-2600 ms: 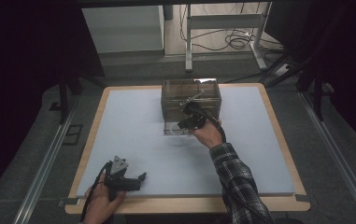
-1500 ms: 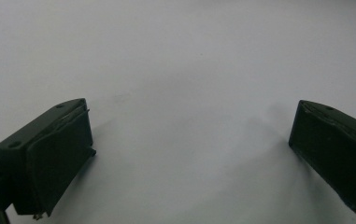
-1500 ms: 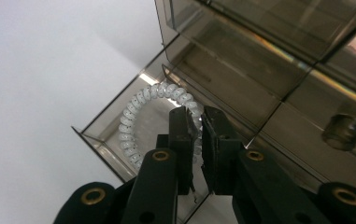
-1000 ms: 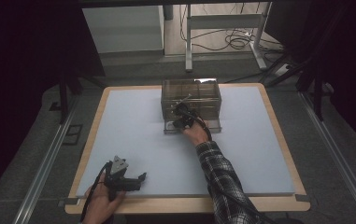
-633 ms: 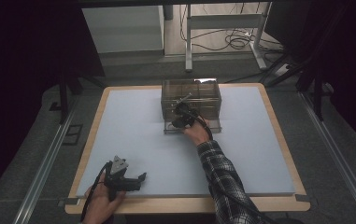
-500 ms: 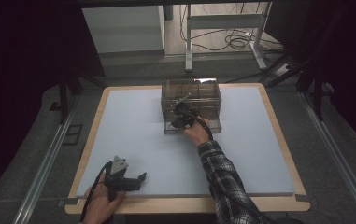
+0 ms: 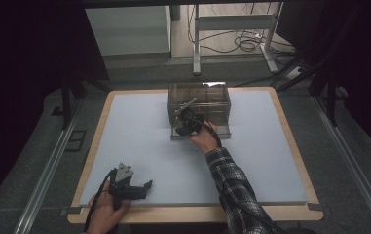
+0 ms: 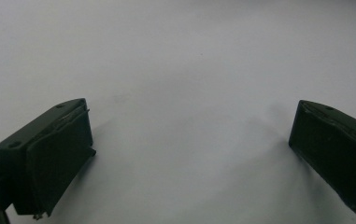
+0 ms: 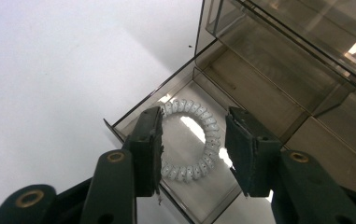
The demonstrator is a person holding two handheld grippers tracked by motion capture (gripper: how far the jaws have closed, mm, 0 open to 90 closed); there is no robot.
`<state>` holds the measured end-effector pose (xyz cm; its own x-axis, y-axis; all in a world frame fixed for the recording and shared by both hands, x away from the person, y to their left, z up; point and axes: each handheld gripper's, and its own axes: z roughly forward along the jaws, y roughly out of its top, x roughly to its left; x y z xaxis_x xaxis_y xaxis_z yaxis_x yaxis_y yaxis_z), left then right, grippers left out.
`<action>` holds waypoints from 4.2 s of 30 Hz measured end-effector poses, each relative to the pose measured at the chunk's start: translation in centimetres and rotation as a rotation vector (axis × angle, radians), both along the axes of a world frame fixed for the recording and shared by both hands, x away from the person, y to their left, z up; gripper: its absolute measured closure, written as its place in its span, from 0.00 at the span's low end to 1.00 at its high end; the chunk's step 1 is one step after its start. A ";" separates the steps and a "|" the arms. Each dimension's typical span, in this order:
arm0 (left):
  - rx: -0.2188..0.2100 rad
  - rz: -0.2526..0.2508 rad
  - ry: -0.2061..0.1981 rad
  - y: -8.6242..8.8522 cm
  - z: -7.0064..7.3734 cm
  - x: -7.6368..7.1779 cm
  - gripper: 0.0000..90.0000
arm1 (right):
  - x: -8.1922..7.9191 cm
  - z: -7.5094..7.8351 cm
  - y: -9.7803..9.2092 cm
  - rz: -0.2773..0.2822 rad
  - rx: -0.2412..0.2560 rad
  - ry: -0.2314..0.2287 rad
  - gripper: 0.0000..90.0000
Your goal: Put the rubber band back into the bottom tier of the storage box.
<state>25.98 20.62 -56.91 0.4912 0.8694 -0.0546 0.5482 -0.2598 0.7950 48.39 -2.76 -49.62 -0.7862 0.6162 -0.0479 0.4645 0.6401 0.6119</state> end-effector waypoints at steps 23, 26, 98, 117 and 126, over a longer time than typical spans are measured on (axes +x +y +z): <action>0.000 0.000 0.000 0.0 0.0 0.0 0.00 | -1.5 1.4 -0.8 0.036 0.032 -0.031 0.46; 0.001 0.000 0.000 0.0 0.0 0.0 0.00 | -1.7 1.5 -0.8 0.040 0.034 -0.029 0.46; 0.003 -0.001 -0.001 0.0 0.0 0.0 0.00 | -5.7 2.3 -5.8 0.067 0.039 -0.014 0.31; 0.000 0.000 -0.001 0.0 0.0 0.0 0.00 | -6.7 2.0 -7.4 0.063 0.046 0.017 0.24; 0.000 0.000 -0.001 0.0 0.0 0.0 0.00 | -7.3 1.8 -8.3 0.065 0.041 0.032 0.21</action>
<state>25.99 20.62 -56.92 0.4911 0.8694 -0.0537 0.5475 -0.2601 0.7954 41.11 -11.01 -47.77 -0.8255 0.5644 0.0023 0.4424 0.6446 0.6234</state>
